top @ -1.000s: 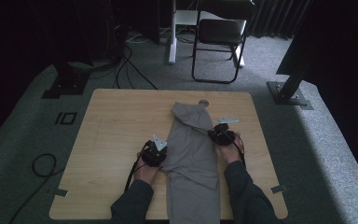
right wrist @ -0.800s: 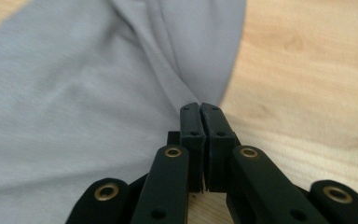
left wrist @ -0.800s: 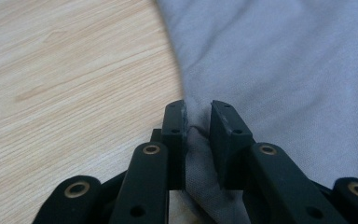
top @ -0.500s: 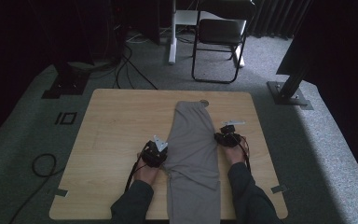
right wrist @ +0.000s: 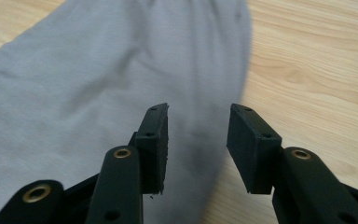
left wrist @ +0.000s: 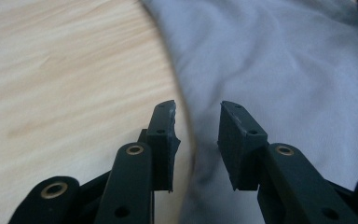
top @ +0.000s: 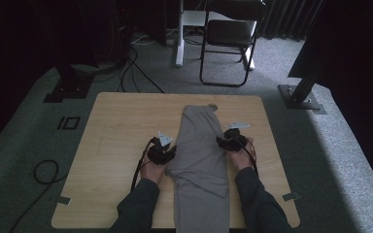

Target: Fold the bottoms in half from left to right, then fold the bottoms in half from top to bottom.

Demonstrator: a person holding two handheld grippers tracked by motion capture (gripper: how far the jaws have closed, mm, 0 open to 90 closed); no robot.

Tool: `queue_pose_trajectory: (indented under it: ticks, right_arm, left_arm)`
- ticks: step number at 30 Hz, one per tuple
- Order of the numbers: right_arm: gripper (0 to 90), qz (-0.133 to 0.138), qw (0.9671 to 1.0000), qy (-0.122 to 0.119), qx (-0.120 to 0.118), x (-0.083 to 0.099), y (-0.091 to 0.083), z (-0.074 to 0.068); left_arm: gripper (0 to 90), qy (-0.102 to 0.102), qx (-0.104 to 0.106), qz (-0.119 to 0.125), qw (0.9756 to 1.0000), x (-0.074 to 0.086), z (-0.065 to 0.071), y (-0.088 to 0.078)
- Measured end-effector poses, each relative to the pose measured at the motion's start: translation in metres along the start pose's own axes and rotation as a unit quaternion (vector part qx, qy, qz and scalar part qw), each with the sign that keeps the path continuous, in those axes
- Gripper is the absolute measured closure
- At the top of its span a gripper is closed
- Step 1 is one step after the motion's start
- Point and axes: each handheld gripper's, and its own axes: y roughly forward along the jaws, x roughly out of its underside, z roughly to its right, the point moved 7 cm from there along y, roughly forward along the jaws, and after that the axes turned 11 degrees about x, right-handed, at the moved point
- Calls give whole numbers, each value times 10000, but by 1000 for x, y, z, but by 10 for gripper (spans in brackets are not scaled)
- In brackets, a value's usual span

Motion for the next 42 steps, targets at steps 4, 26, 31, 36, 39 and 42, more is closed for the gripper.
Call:
queue_pose_trajectory:
  ticks: [4,26,31,36,39,42]
  right_arm:
    - [578,-139,9999,-41,-11,4,8,-8]
    - [594,-150,9999,-84,2,34,-9,-23]
    - [596,-141,9999,-90,0,43,-20,-31]
    - [598,-103,9998,-163,-77,58,-37,-41]
    - [598,-83,9997,-205,-113,65,-45,-44]
    - [598,-105,9995,-254,-159,71,-52,-46]
  left_arm:
    - [691,97,174,-159,9997,-11,3,16]
    - [808,-97,263,-134,9995,21,14,2]
    - [808,-177,325,-102,9993,32,24,-9]
    - [806,-27,368,-124,9992,47,39,-24]
    - [803,-34,430,-124,9990,52,43,-31]
    - [801,-54,579,-131,9982,58,49,-36]
